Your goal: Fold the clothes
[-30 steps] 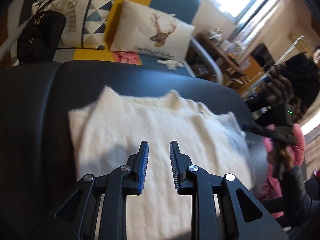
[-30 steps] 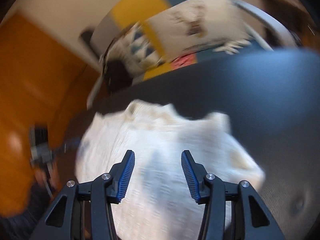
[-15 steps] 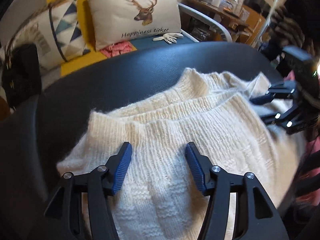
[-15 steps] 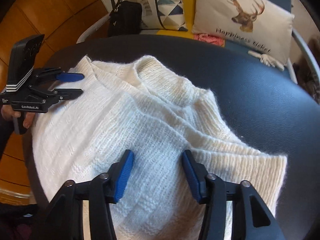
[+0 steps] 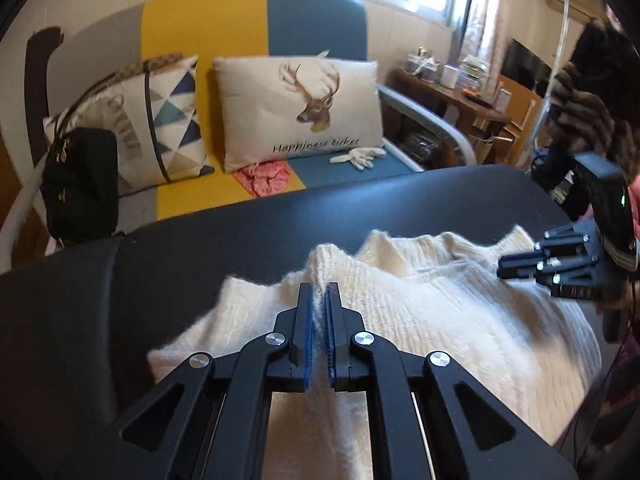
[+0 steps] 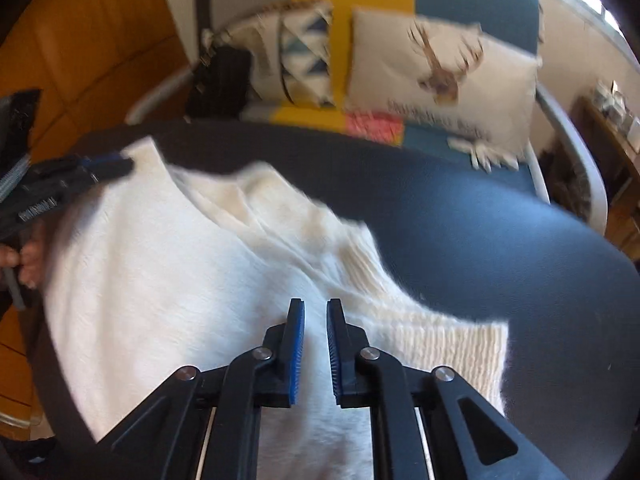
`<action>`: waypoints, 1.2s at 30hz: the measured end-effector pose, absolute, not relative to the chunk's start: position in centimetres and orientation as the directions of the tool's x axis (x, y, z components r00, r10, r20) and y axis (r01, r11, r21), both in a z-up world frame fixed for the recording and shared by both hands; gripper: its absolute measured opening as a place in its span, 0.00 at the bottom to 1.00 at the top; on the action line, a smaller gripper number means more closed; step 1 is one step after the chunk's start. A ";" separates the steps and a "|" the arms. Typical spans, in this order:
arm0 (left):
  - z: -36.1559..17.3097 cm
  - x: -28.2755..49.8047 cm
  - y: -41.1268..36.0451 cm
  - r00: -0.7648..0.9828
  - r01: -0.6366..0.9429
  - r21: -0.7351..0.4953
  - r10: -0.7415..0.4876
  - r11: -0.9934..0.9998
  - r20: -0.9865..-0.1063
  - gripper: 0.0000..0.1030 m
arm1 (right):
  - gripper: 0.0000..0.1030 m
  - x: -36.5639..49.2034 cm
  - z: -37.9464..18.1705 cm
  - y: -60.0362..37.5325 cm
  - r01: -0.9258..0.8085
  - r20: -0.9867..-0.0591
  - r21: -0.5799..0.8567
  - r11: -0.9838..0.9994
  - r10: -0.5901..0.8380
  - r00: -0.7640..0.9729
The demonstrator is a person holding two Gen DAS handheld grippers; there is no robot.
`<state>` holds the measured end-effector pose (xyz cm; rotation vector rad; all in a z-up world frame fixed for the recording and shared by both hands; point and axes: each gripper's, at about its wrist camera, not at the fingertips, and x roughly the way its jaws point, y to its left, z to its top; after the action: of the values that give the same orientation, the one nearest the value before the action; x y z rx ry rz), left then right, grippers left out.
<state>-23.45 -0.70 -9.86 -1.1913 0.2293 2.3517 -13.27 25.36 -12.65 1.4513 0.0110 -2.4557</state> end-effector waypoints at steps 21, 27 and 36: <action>-12.7 -21.0 -1.0 -0.445 -0.408 -0.146 0.336 -0.901 -0.830 0.08 | 0.03 -10.2 -14.1 22.5 0.266 -0.906 -0.153 -0.952 0.027 -0.422; -11.2 -19.1 -2.1 -0.468 -0.369 -0.206 0.373 -0.906 -0.801 0.08 | 0.03 -9.9 -12.4 25.5 0.189 -0.889 -0.050 -0.981 -0.042 -0.455; -13.6 -22.8 -1.6 -0.488 -0.278 -0.187 0.306 -0.942 -0.817 0.08 | 0.03 -11.4 -12.6 25.8 0.096 -0.867 -0.046 -0.994 -0.008 -0.498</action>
<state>-22.82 -1.59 -13.61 -1.3549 -0.0425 2.4515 -11.35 25.75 -12.62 1.5410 0.1363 -2.6649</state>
